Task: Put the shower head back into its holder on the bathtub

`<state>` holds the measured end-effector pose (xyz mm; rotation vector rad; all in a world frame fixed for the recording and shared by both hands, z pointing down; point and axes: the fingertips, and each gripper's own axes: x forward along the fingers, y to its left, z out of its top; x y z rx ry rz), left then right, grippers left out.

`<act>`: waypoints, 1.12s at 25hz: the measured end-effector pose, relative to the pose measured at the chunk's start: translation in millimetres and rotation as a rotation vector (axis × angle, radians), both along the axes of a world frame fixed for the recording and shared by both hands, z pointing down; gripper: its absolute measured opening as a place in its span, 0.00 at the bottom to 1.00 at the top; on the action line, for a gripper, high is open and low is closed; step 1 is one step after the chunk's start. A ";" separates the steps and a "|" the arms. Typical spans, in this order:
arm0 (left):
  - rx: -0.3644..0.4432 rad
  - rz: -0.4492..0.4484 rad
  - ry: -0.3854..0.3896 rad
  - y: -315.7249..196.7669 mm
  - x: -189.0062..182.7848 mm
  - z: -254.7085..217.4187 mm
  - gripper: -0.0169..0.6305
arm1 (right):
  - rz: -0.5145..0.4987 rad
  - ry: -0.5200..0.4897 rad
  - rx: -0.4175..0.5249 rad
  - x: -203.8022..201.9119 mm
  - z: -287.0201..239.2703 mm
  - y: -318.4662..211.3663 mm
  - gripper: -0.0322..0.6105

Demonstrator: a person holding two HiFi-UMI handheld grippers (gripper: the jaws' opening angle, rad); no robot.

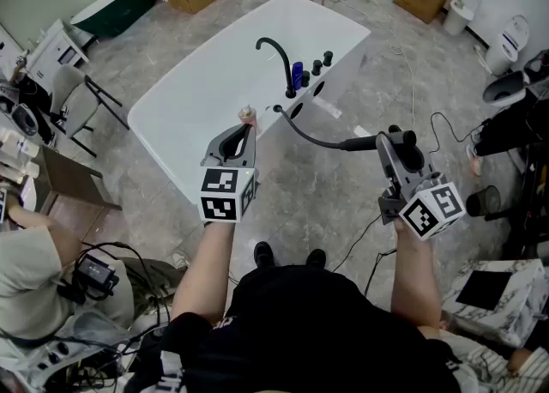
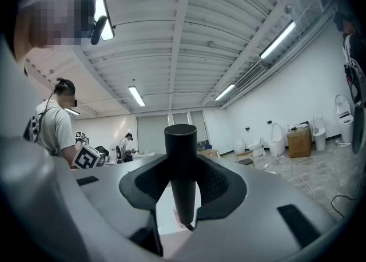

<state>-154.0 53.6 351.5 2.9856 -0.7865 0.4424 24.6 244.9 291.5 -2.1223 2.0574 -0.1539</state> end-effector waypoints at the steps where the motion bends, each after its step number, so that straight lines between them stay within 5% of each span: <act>1: 0.001 0.000 0.001 -0.3 0.0 -0.1 0.07 | 0.000 0.000 0.000 0.0 0.0 0.0 0.28; 28: 0.017 -0.049 0.004 56.1 36.2 -0.7 0.07 | -0.056 -0.050 0.035 45.2 -3.4 50.8 0.28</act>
